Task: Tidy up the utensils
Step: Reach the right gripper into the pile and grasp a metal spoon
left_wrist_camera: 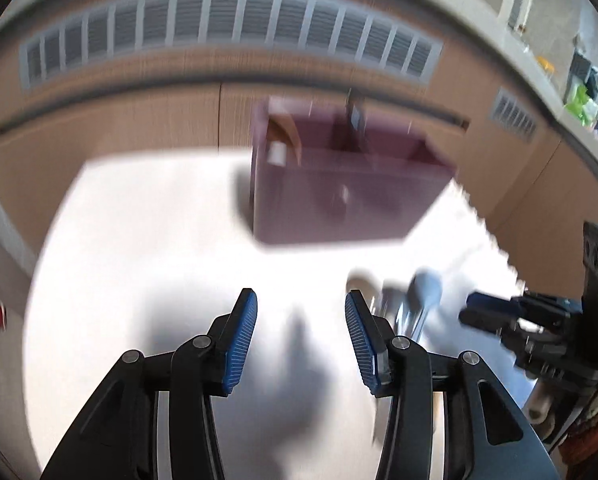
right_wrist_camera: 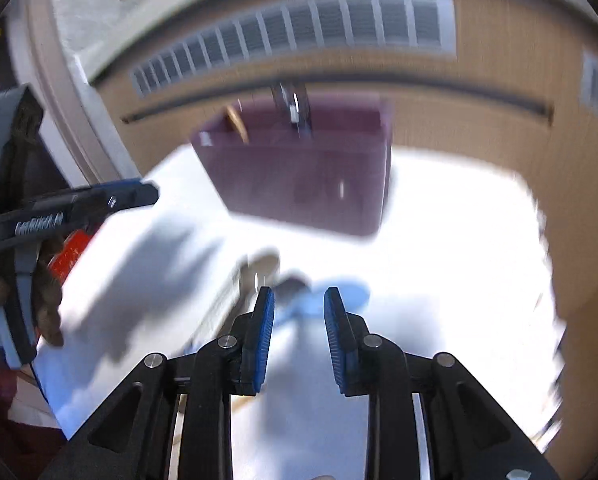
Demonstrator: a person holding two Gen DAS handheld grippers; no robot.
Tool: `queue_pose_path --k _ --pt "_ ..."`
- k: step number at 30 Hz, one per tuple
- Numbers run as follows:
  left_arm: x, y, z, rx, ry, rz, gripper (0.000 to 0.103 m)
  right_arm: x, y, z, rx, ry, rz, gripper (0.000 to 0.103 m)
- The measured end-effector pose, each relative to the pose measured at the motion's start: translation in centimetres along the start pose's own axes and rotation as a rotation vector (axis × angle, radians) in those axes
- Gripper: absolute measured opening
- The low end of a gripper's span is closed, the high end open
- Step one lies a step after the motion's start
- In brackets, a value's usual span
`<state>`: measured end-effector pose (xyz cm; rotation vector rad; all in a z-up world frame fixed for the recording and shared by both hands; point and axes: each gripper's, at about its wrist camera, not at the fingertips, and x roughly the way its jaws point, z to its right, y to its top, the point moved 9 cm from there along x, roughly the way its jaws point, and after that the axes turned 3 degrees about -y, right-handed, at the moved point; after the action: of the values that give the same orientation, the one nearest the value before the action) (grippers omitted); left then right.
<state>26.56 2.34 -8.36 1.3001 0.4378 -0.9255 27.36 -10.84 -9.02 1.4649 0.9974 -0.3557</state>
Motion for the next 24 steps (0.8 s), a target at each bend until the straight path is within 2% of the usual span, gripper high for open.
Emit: queue_pose_path --k 2,4,7,9,10,13,14,19,22,24 --pt "0.5 -1.9 -0.8 -0.032 0.007 -0.024 0.047 0.9 -1.1 0.2 0.104 0.030 -0.030 0.025" --pt "0.7 -3.1 -1.5 -0.059 0.006 -0.040 0.047 1.8 -1.7 1.2 0.265 0.055 -0.040 0.025" --pt "0.4 -4.5 -1.4 -0.089 -0.049 -0.055 0.047 2.4 -2.0 1.6 0.359 0.055 -0.063 0.025" --pt "-0.2 -5.7 -0.3 -0.061 -0.097 -0.064 0.047 2.3 -2.1 0.4 0.300 0.081 -0.078 0.025" --pt "-0.3 -6.4 0.7 -0.043 -0.120 -0.073 0.047 2.0 -2.1 -0.8 0.229 0.085 -0.075 0.025" --pt "-0.3 -7.6 3.2 -0.003 -0.171 -0.091 0.047 1.0 -2.4 -2.9 0.060 0.022 -0.049 0.025" --pt "-0.2 -7.8 3.9 0.014 -0.170 -0.091 0.047 0.8 -2.5 -3.1 0.040 0.011 -0.043 0.025" --pt "0.9 -8.2 5.7 0.073 -0.139 -0.129 0.047 -0.1 -2.9 -1.7 0.049 -0.040 -0.025 0.025" --pt "0.6 -8.0 4.1 0.122 -0.008 -0.100 0.047 -0.2 -2.9 -0.5 0.060 -0.064 -0.025 0.025" --pt "0.3 -7.2 1.5 0.087 0.075 -0.074 0.047 -0.5 -3.4 0.3 0.070 -0.079 -0.024 0.025"
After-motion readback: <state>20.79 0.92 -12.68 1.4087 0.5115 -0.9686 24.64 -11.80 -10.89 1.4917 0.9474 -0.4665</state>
